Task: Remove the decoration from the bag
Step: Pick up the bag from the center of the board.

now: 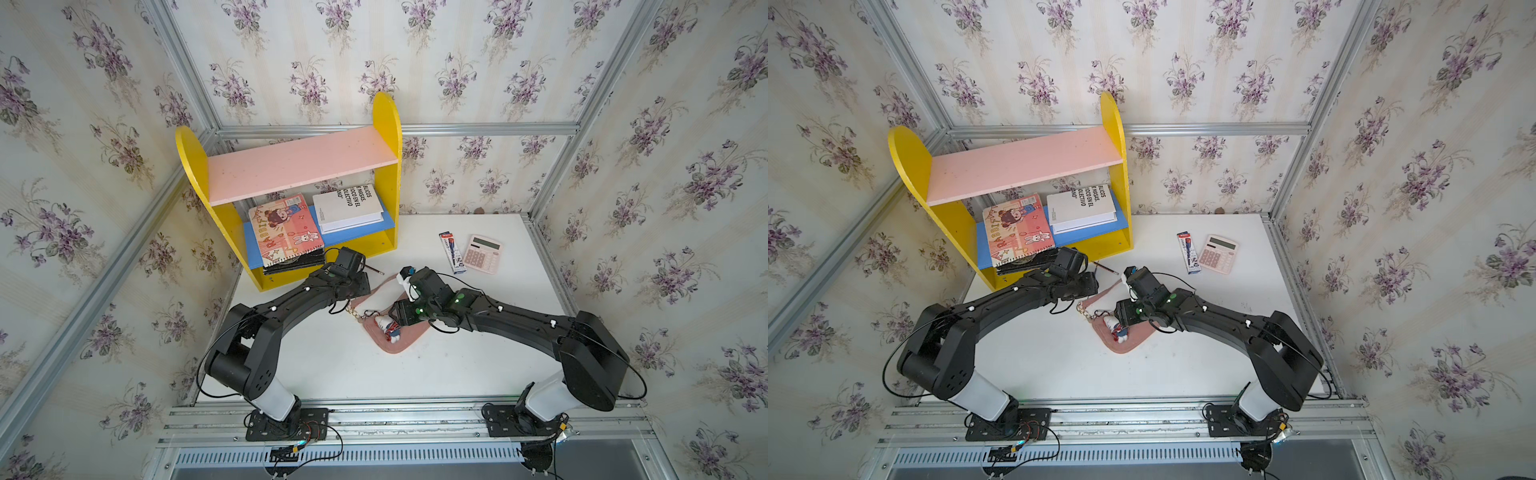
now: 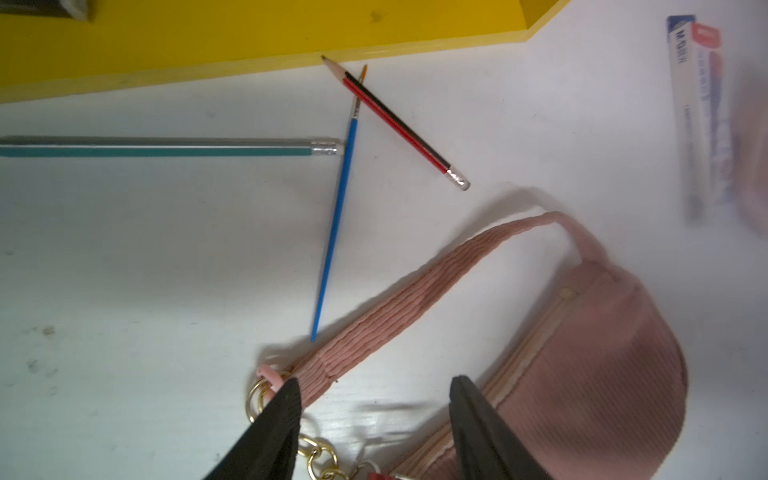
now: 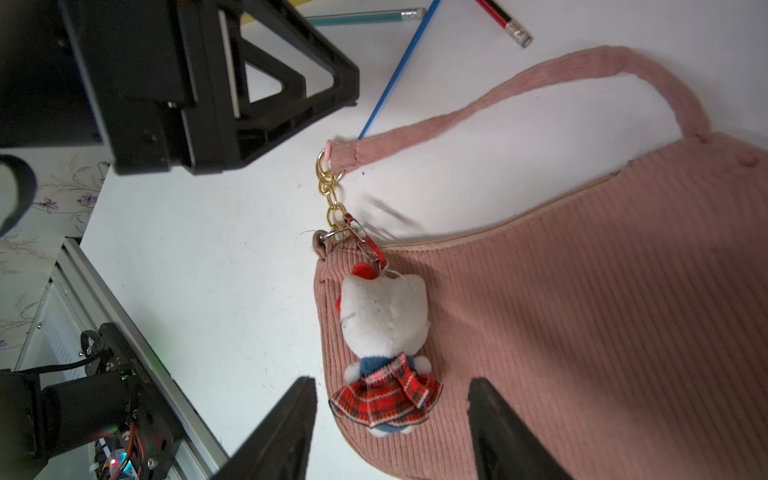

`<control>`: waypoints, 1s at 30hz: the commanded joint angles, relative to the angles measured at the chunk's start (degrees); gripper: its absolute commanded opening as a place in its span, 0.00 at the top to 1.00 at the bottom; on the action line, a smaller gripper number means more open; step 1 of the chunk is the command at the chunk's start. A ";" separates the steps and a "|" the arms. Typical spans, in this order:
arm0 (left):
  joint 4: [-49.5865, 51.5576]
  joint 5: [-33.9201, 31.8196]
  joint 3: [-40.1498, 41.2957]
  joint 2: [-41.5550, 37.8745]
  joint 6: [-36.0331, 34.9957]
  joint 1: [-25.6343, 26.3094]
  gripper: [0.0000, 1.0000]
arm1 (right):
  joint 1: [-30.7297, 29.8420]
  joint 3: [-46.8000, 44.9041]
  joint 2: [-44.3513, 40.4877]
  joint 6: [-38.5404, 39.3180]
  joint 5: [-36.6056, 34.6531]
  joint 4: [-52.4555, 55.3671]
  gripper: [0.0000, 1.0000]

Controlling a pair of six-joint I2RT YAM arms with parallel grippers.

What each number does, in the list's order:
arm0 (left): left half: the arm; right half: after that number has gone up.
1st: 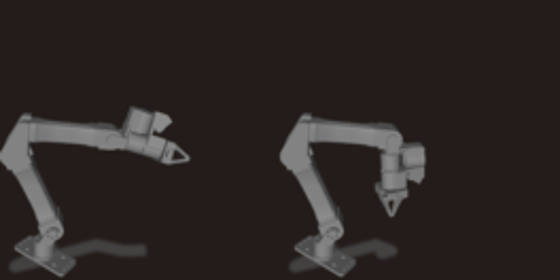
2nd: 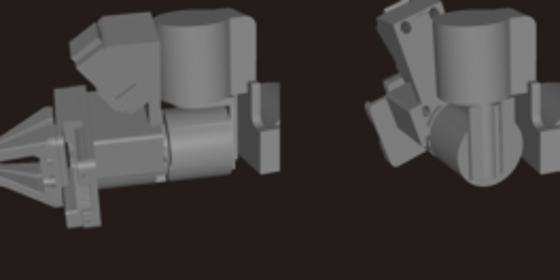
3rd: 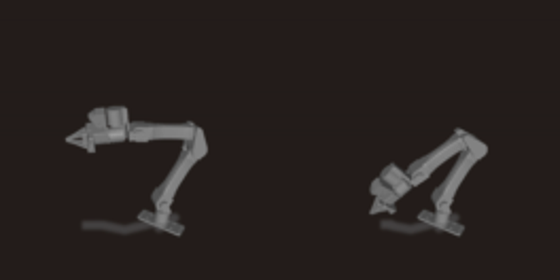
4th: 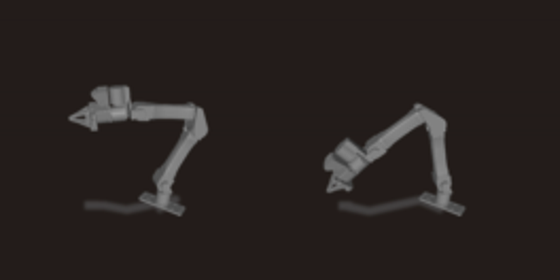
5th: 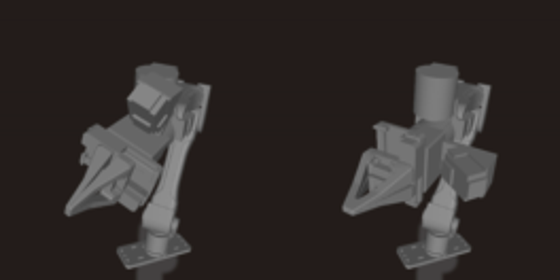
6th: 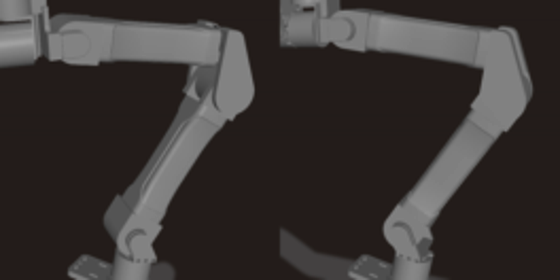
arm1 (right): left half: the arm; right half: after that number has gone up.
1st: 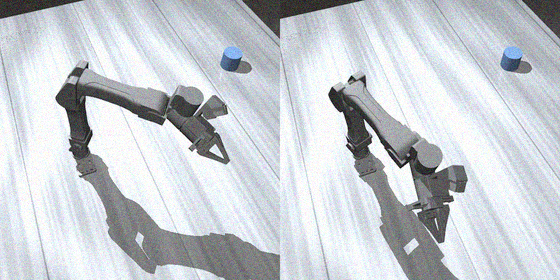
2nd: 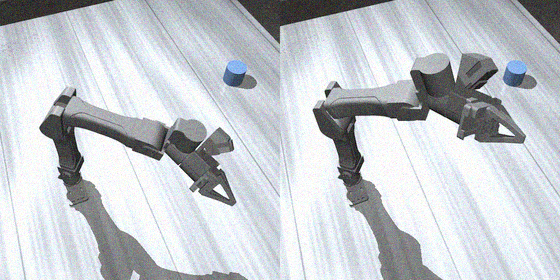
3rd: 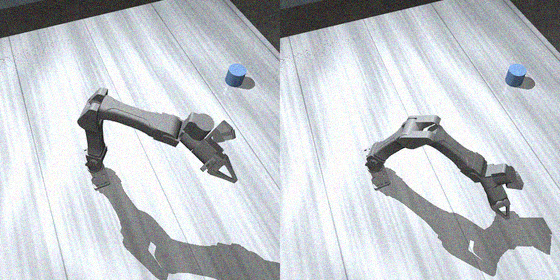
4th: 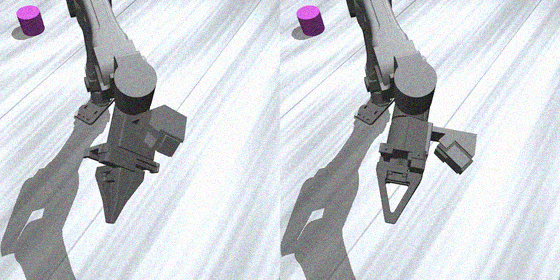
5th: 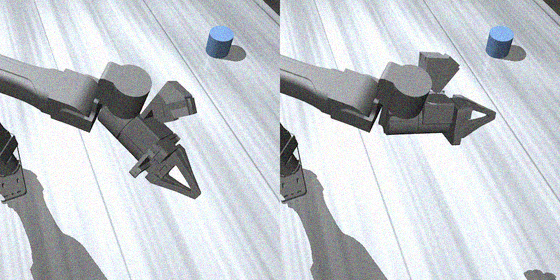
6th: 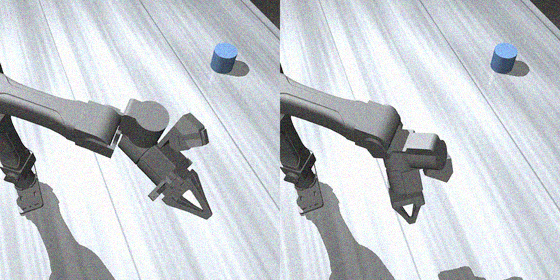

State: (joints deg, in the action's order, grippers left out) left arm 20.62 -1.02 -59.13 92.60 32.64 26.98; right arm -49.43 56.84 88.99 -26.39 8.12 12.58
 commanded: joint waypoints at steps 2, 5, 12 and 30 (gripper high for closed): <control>6.29 -2.92 0.17 1.60 -0.59 -0.08 0.40 | 0.03 -1.07 0.18 -3.21 -1.84 -2.10 0.37; 6.07 -0.49 -0.10 4.18 -0.63 -0.05 0.41 | 0.03 -0.71 0.94 -3.83 -1.66 -2.64 0.38; 3.16 0.04 -0.08 8.43 -0.93 -0.43 0.42 | 0.04 -1.89 0.31 -4.34 -2.99 -3.07 0.39; 3.97 1.75 -3.05 5.47 -3.86 -0.53 0.94 | 0.03 -3.54 0.57 -6.30 -1.97 -6.47 0.41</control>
State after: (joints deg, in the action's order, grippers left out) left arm 24.08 -0.40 -61.41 99.42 29.82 26.52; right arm -49.43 52.84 89.43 -32.62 6.04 7.46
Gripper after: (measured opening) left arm 0.080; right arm 0.588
